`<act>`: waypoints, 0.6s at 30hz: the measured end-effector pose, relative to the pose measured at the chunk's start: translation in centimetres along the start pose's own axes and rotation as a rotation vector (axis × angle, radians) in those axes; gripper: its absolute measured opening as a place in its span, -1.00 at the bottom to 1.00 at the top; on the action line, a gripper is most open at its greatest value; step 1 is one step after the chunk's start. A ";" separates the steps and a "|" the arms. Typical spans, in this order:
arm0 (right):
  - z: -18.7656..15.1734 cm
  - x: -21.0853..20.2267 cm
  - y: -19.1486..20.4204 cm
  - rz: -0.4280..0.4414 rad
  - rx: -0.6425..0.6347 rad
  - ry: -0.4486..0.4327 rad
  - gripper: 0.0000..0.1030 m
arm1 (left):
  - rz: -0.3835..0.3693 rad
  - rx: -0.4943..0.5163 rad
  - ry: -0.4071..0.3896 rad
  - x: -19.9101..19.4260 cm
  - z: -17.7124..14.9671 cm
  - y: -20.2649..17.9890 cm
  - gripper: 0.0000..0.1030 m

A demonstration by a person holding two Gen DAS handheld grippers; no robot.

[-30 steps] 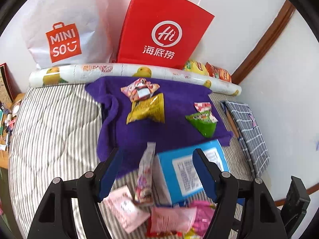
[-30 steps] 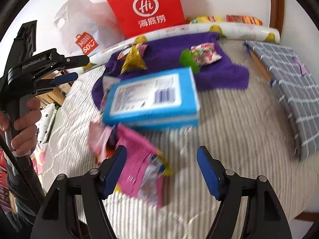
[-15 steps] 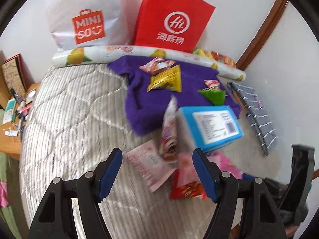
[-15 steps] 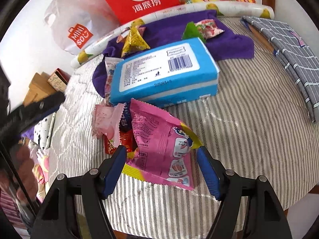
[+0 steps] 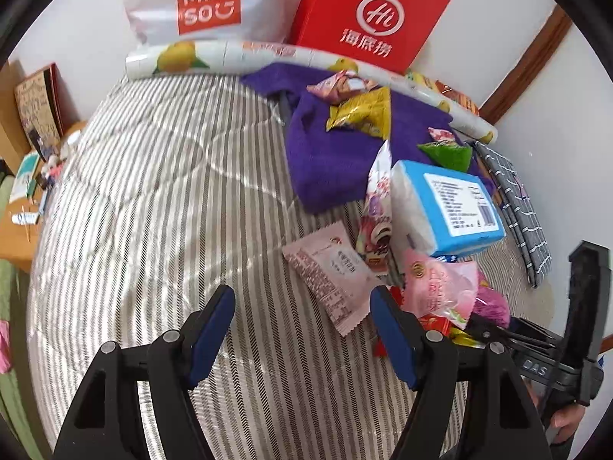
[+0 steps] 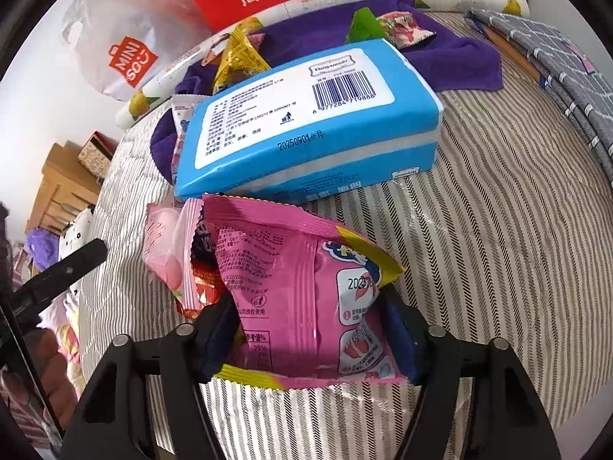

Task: Organize snacks
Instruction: 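Grasp the pink snack bag with the right tool while the left tool grasps the pale pink packet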

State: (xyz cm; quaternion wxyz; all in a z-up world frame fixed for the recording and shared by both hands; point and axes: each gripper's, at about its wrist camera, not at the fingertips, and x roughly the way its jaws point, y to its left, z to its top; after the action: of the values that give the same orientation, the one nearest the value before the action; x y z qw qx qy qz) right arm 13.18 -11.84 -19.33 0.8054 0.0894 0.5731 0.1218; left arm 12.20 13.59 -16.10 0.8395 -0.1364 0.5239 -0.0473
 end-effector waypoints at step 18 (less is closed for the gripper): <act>1.6 -4.5 -8.5 -0.207 -0.021 -0.157 0.26 | -0.054 -0.035 0.061 5.0 1.5 -2.2 0.34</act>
State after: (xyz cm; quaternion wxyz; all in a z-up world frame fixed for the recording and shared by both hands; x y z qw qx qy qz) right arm 14.14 -21.25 -17.17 0.8569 0.0305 0.5132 0.0369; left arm 15.97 10.62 -19.22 0.8189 -0.1638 0.5463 -0.0650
